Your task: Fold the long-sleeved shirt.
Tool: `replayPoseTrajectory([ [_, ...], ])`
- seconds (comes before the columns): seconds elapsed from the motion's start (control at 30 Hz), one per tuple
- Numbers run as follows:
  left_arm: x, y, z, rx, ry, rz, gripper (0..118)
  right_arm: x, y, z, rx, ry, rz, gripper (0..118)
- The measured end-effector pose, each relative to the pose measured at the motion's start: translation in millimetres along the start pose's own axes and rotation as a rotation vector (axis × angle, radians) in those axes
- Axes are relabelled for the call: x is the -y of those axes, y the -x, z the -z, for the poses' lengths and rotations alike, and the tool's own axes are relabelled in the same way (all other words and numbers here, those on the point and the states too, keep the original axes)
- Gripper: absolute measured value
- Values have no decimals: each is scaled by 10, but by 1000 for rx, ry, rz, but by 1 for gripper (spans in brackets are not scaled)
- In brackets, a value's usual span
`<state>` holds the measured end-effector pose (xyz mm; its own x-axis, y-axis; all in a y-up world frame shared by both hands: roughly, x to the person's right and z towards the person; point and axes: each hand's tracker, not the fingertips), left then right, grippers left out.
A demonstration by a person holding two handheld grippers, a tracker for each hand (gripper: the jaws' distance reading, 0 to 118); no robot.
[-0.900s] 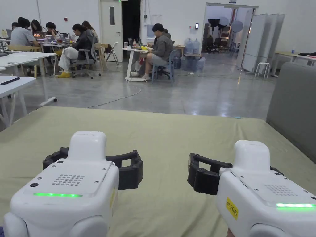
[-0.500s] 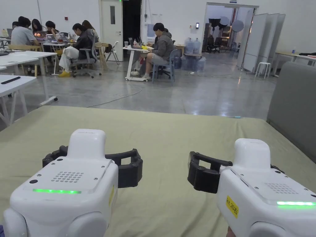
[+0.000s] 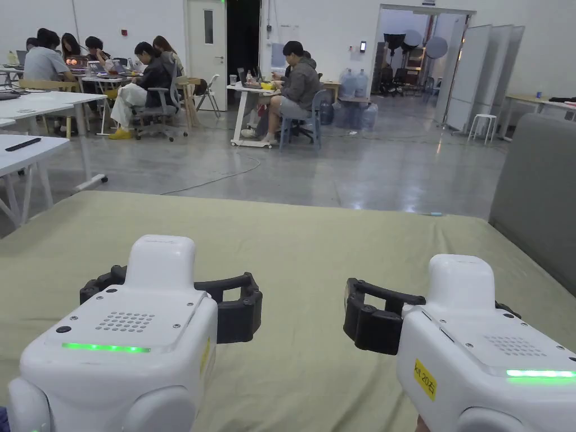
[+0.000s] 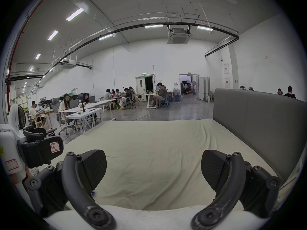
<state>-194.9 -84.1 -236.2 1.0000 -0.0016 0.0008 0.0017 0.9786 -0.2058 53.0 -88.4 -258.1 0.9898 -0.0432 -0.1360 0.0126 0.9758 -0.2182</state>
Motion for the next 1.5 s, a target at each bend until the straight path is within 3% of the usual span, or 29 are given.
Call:
replayPoseTrajectory([
  [1.5,39,-16,10,-3,32,13,116,52,-14,12,-3,13,6,114],
])
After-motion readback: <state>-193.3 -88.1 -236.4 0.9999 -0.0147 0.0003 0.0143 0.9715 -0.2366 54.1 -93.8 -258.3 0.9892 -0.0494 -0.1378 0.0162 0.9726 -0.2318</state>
